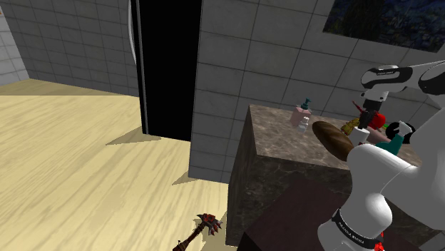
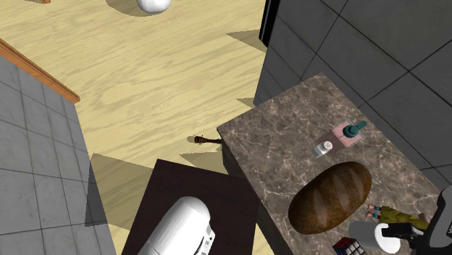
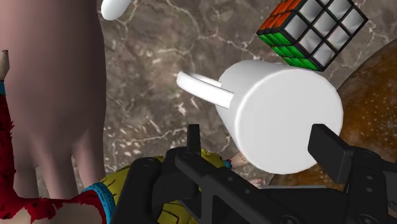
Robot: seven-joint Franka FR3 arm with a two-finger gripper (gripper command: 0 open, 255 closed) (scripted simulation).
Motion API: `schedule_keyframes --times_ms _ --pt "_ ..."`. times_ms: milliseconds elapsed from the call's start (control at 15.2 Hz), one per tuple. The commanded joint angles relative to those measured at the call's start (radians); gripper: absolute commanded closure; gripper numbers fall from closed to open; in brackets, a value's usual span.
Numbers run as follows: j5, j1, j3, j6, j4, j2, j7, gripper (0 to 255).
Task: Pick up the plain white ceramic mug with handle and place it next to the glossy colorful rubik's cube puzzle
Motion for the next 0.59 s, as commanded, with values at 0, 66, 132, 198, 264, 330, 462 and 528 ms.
schedule_keyframes --times_ms 0,66,132,198,264,330,462,528 --pt "-0.006 0.003 -0.01 -0.002 0.004 -0.016 0.0 255" --pt "0.002 -0.017 -0.002 0.02 -0.039 0.005 0.003 255" --pt "0.005 -0.017 0.001 0.009 -0.032 0.009 0.0 255" --pt "0.009 -0.017 0.003 -0.001 -0.024 0.013 -0.003 255" --pt "0.012 -0.017 0.005 -0.012 -0.016 0.017 -0.006 255" --pt "0.015 -0.016 0.007 -0.022 -0.008 0.021 -0.009 255" --pt "0.021 -0.015 0.011 -0.044 0.01 0.028 -0.014 255" --pt "0.023 -0.014 0.013 -0.055 0.019 0.032 -0.017 255"
